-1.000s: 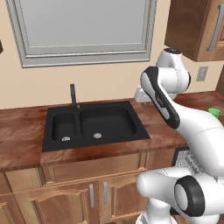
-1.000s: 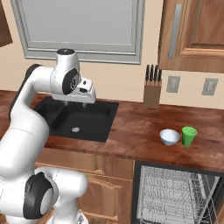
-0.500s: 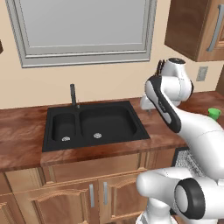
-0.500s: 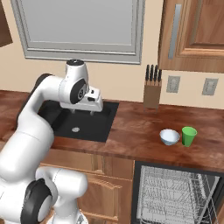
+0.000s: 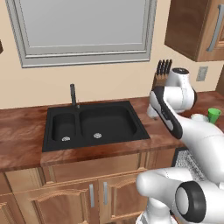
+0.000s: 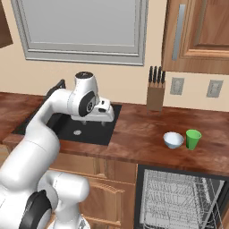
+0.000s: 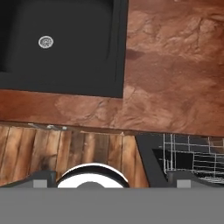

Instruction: Pick up the cup and bowl from the counter, place them in the dishwasher, and close the dishwasher door.

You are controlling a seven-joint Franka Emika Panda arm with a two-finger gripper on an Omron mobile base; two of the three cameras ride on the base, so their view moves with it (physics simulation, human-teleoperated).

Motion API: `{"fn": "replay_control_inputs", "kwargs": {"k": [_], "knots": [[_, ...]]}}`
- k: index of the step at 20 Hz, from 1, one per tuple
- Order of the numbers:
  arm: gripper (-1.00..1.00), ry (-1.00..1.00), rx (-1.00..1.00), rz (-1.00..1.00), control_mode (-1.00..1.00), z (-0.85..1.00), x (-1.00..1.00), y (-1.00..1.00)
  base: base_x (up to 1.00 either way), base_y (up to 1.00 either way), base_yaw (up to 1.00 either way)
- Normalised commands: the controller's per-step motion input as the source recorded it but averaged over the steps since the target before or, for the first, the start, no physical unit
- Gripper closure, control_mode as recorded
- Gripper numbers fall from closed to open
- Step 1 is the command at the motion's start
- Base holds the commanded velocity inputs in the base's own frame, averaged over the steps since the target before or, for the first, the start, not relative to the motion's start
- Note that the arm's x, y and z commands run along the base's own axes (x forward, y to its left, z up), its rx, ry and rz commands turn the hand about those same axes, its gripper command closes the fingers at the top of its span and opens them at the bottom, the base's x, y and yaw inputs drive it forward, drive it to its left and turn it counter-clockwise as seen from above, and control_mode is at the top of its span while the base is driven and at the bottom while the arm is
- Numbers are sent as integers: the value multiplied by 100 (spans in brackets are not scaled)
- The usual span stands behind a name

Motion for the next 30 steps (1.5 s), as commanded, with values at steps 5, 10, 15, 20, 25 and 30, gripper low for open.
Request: {"fn": "replay_control_inputs", "kwargs": {"k": [5,10,15,20,25,30], "knots": [[-100,0,-9,0,-100,-21,0,-40,0,0,0],[-100,0,0,0,-100,-15,0,-48,0,0,0],[-100,0,0,0,-100,-10,2,-50,0,0,0],[-100,0,0,0,-100,-3,6,-54,0,0,0],[-100,0,0,0,-100,0,16,-54,0,0,0],[-100,0,0,0,-100,0,28,-56,0,0,0]]}}
